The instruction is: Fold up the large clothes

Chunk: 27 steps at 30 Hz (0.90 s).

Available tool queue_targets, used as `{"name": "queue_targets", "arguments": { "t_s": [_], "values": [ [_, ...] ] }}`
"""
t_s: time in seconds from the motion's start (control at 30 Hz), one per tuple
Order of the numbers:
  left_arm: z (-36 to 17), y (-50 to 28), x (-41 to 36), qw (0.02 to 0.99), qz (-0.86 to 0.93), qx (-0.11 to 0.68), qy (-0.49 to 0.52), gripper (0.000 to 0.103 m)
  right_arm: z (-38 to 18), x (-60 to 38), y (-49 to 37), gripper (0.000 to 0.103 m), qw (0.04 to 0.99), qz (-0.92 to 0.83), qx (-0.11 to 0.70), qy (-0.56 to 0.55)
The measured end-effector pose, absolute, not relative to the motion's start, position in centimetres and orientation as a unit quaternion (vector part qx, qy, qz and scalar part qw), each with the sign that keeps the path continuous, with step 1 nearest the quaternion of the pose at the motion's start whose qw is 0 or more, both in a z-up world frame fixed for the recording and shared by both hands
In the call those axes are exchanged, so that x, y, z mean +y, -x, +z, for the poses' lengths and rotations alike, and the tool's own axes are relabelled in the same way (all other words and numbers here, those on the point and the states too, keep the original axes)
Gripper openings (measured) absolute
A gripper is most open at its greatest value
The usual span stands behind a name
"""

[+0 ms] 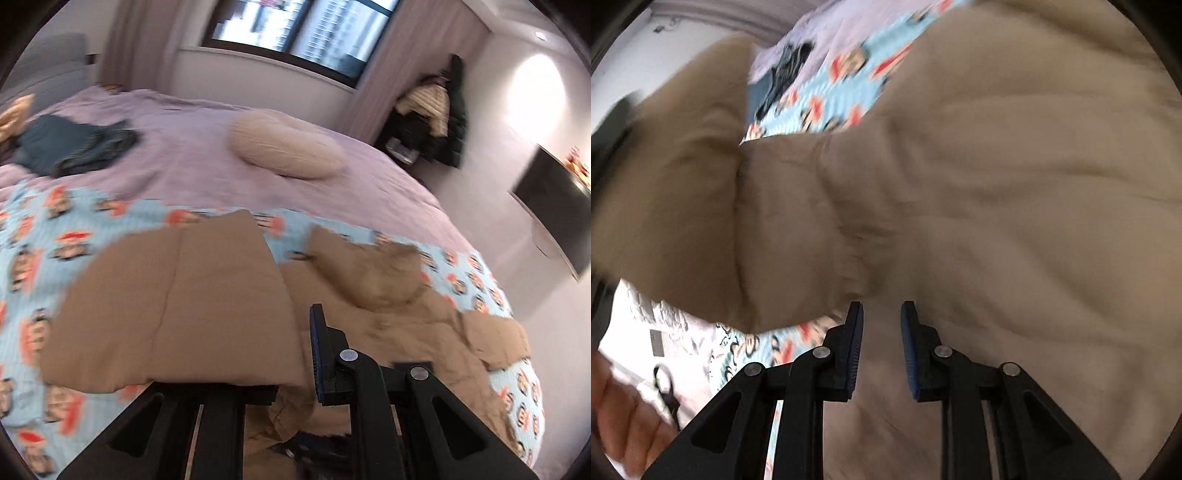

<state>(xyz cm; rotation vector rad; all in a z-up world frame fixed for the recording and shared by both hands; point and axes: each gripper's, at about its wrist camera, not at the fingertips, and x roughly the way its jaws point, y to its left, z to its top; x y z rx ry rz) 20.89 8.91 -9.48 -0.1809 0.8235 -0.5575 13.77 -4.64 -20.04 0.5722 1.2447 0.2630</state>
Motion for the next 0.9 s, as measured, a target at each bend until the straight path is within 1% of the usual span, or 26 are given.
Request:
{"name": "queue_targets", "arguments": {
  "t_s": [0.1, 0.13, 0.23, 0.37, 0.4, 0.43, 0.47, 0.5, 0.53, 0.57, 0.6, 0.67, 0.7, 0.8, 0.87, 0.9],
  "values": [
    [-10.9, -20.1, 2.4, 0.863, -0.299, 0.404, 0.052, 0.015, -18.4, -10.8, -10.2, 0.023, 0.791, 0.045, 0.549, -0.267],
    [-12.1, -19.6, -0.4, 0.859, -0.304, 0.411, 0.026, 0.015, -18.1, -12.4, -9.2, 0.023, 0.794, 0.027, 0.546, -0.266],
    [-15.5, -18.3, -4.9, 0.849, -0.301, 0.434, -0.023, 0.015, -17.5, -17.7, -6.3, 0.023, 0.801, -0.031, 0.537, -0.264],
    [-19.6, -16.7, -8.1, 0.839, -0.28, 0.457, -0.095, 0.016, -17.7, -21.2, -4.6, 0.023, 0.795, -0.063, 0.537, -0.276],
    [-20.1, -16.3, -8.3, 0.839, -0.274, 0.458, -0.109, 0.02, -17.6, -21.2, -4.5, 0.023, 0.794, -0.068, 0.536, -0.279],
    [-20.3, -15.9, -8.3, 0.838, -0.273, 0.458, -0.118, 0.026, -17.7, -21.5, -4.5, 0.023, 0.792, -0.069, 0.537, -0.282],
    [-20.1, -15.6, -8.0, 0.838, -0.275, 0.458, -0.116, 0.051, -17.9, -21.4, -4.5, 0.023, 0.792, -0.069, 0.537, -0.282],
    [-19.5, -15.2, -7.5, 0.841, -0.276, 0.452, -0.109, 0.078, -18.1, -21.0, -4.8, 0.024, 0.792, -0.073, 0.536, -0.283],
    [-18.8, -14.7, -6.9, 0.85, -0.271, 0.44, -0.104, 0.087, -18.0, -21.0, -5.1, 0.024, 0.792, -0.074, 0.537, -0.28],
    [-18.1, -14.2, -6.4, 0.857, -0.269, 0.428, -0.099, 0.09, -17.9, -20.9, -5.6, 0.026, 0.793, -0.076, 0.539, -0.273],
    [-17.4, -13.9, -5.7, 0.859, -0.273, 0.422, -0.096, 0.09, -18.0, -20.2, -5.2, 0.031, 0.795, -0.077, 0.54, -0.266],
    [-15.9, -13.5, -3.9, 0.858, -0.275, 0.425, -0.09, 0.09, -17.0, -19.1, -4.7, 0.058, 0.803, -0.079, 0.536, -0.248],
    [-15.1, -13.4, -2.4, 0.863, -0.267, 0.421, -0.082, 0.09, -16.3, -18.4, -4.8, 0.062, 0.812, -0.076, 0.53, -0.233],
    [-13.8, -13.3, 2.9, 0.883, -0.211, 0.417, -0.049, 0.09, -14.0, -15.6, -4.2, 0.064, 0.84, -0.054, 0.512, -0.171],
    [-14.5, -13.9, 6.9, 0.888, -0.156, 0.432, -0.022, 0.09, -12.8, -12.5, -5.7, 0.082, 0.859, -0.03, 0.498, -0.117],
    [-15.4, -14.5, 8.7, 0.884, -0.128, 0.45, -0.01, 0.09, -12.3, -10.6, -6.5, 0.083, 0.868, -0.018, 0.489, -0.08]
  ]
}}
